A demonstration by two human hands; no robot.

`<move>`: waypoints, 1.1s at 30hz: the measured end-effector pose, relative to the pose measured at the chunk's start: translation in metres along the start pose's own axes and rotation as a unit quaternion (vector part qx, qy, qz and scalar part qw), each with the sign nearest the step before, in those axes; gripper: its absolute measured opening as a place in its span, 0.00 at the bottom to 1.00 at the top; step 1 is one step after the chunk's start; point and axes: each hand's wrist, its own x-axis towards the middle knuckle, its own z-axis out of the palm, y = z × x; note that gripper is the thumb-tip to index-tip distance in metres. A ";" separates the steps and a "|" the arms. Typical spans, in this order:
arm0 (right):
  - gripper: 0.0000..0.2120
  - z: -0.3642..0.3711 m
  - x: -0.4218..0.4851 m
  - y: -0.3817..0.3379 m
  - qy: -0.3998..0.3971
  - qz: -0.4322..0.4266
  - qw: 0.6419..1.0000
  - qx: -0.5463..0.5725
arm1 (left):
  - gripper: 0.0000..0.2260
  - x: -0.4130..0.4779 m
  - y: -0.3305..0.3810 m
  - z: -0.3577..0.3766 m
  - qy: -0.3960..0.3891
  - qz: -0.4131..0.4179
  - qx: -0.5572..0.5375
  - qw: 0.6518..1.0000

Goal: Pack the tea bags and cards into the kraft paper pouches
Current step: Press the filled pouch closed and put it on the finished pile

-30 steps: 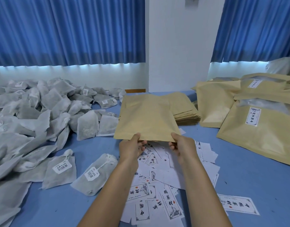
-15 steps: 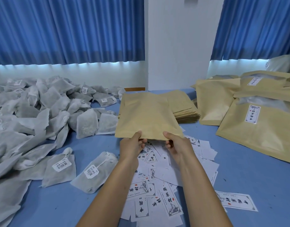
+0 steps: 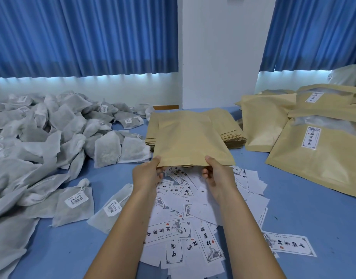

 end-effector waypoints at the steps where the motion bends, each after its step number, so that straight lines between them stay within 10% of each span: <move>1: 0.07 0.003 -0.002 0.002 -0.006 0.008 1.000 -0.004 | 0.07 -0.001 0.000 0.001 -0.008 0.007 0.001 1.000; 10: 0.03 0.027 -0.018 0.024 -0.115 0.047 0.992 -0.006 | 0.12 -0.010 -0.015 0.015 -0.060 0.059 0.127 0.988; 33: 0.04 0.019 -0.014 0.010 -0.012 0.024 0.999 0.042 | 0.06 -0.010 -0.013 0.014 -0.057 0.088 0.109 0.989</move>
